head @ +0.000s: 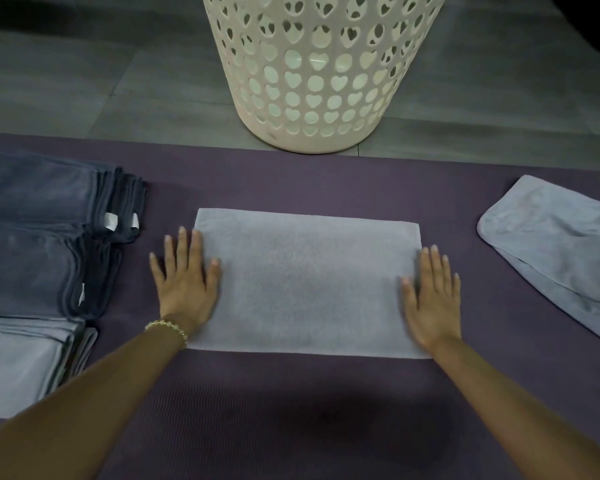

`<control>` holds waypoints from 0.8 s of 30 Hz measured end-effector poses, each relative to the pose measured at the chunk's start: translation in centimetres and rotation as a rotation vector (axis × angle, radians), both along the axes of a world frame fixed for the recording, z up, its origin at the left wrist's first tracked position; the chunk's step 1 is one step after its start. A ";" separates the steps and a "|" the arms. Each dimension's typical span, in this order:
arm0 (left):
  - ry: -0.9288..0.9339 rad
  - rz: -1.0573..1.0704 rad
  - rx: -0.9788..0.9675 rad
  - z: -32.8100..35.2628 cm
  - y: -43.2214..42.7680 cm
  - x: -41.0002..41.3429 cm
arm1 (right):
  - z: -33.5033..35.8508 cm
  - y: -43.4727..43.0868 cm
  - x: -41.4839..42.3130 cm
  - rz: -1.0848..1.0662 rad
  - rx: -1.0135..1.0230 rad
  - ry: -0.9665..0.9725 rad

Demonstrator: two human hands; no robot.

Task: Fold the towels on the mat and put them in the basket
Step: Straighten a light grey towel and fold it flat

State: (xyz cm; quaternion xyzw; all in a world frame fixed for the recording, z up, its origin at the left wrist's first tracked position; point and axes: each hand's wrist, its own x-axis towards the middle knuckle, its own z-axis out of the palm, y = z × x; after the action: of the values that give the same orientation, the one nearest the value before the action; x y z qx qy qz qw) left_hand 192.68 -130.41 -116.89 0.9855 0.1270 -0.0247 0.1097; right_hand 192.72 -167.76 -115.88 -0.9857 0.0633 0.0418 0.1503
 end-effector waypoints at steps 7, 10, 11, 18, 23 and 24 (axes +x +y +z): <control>0.045 -0.347 -0.023 0.3 -8.6 3.8 | -0.7 12.8 6.1 0.372 0.001 -0.003; 0.123 -0.328 0.070 -0.9 -9.4 5.5 | -2.1 13.4 7.3 0.432 -0.071 0.026; 0.123 -0.315 0.092 -1.2 -9.1 5.8 | -2.2 12.9 7.5 0.443 -0.078 0.019; 0.067 -0.239 0.051 -1.4 -6.2 6.5 | -1.9 7.3 8.8 0.394 -0.124 0.004; 0.027 -0.157 0.050 -1.4 -3.3 6.3 | -1.9 3.3 9.0 0.276 -0.132 0.017; 0.021 -0.144 0.042 -1.5 -2.5 6.0 | -1.9 2.6 9.0 0.253 -0.116 0.028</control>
State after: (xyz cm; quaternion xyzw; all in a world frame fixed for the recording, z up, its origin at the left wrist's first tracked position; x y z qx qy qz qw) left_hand 198.67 -132.91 -118.34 0.9939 0.0573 -0.0403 0.0853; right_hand 201.77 -165.14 -117.77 -0.9922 -0.0569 0.0703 0.0856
